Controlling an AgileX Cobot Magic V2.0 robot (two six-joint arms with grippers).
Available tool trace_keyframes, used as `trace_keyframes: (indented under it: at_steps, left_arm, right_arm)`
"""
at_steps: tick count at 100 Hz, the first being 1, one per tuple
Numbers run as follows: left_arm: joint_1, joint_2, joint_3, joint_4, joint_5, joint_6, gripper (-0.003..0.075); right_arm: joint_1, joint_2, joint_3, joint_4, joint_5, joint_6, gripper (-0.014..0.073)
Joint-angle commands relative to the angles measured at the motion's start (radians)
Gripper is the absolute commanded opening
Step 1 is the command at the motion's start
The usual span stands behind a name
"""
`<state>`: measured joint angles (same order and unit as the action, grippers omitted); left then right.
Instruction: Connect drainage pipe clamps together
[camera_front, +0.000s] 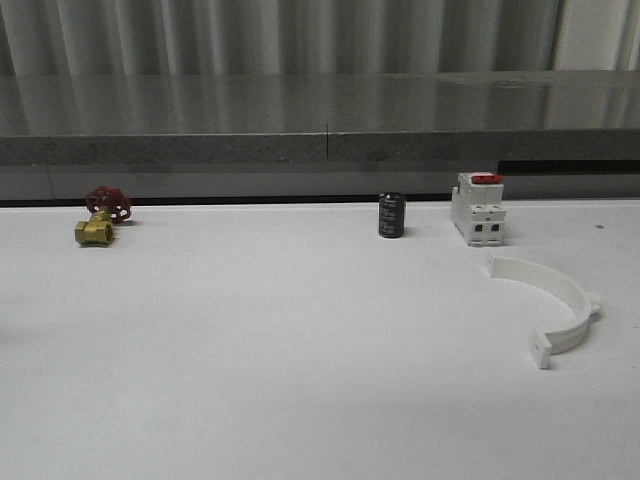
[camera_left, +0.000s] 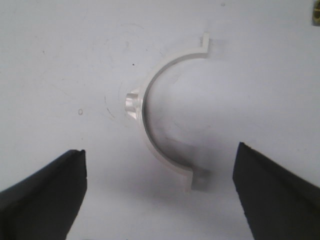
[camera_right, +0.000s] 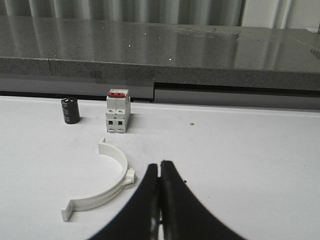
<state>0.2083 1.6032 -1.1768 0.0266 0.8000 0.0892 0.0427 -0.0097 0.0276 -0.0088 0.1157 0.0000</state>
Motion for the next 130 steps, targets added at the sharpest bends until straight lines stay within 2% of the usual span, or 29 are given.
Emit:
trace_keyframes:
  at_steps: [1, 11, 44, 103, 108, 115, 130]
  left_arm:
    - [0.018, 0.037, -0.061, -0.019, -0.057, 0.024, 0.0585]
    - [0.029, 0.121, -0.098, -0.019, -0.059, 0.069, 0.0585]
    - [0.031, 0.314, -0.201, -0.017, -0.079, 0.089, 0.0585]
    - [0.031, 0.377, -0.217, -0.012, -0.065, 0.102, 0.0579]
    - [0.031, 0.377, -0.217, -0.012, -0.058, 0.102, 0.0553]
    - [0.031, 0.377, -0.217, -0.027, -0.048, 0.102, 0.0476]
    - [0.031, 0.377, -0.217, -0.042, -0.028, 0.102, 0.0244]
  right_arm:
    - [0.0, -0.014, -0.017, 0.003, -0.082, -0.012, -0.0067]
    - [0.0, -0.014, -0.017, 0.003, -0.082, -0.012, -0.0067]
    - [0.0, -0.014, -0.017, 0.003, -0.082, -0.012, -0.0067]
    - [0.0, -0.014, -0.017, 0.003, -0.082, -0.012, -0.0067]
    - [0.0, -0.014, -0.017, 0.003, -0.082, -0.012, -0.0067]
    - [0.0, -0.014, -0.017, 0.003, -0.082, -0.012, -0.0067]
    - [0.0, -0.014, -0.017, 0.003, -0.082, -0.012, -0.0067]
